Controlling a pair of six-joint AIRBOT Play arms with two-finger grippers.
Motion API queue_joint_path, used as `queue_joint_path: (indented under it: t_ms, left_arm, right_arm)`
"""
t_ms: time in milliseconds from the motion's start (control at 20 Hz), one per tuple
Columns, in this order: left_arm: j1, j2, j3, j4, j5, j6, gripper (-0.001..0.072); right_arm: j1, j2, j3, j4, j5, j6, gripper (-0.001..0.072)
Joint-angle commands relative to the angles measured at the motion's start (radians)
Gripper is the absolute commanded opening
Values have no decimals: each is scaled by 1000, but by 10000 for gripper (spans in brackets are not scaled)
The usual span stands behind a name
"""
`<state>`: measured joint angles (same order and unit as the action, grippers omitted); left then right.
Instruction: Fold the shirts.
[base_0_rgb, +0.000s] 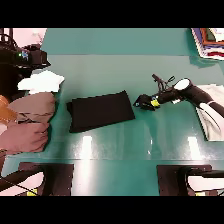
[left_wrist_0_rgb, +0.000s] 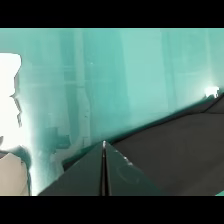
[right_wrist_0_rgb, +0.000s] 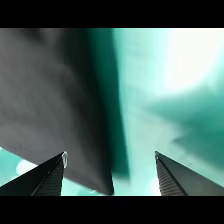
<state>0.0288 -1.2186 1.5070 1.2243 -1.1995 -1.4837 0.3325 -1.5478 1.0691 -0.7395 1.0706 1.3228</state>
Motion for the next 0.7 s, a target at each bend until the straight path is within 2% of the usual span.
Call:
queue_joint_path:
  t_ms: [0,50,100,150,250,300,350,400,650]
  left_arm:
    - [0,1,-15,-7,4,0,24]
    - [0,1,-17,-10,4,0,24]
    - [0,0,-16,-15,4,0,24]
    - [0,0,-16,-24,5,0,24]
    - [0,0,-16,-37,3,0,24]
    - [0,0,-16,-38,-1,0,24]
    - [0,0,-16,-38,-8,0,24]
    - [-2,0,-16,-40,-18,0,23]
    - [-120,0,-16,-34,-9,0,23]
  right_arm:
    - [32,-127,90,117,29,-50,622]
    - [61,-165,132,120,38,-50,618]
    - [94,-205,177,120,55,-50,536]
    - [124,-240,218,119,75,-50,493]
    - [184,-305,297,116,125,-50,304]
    - [206,-327,330,114,142,-52,255]
    - [219,-335,354,109,140,-53,94]
    - [222,-334,373,108,123,-53,13]
    - [94,-217,398,103,90,-52,12]
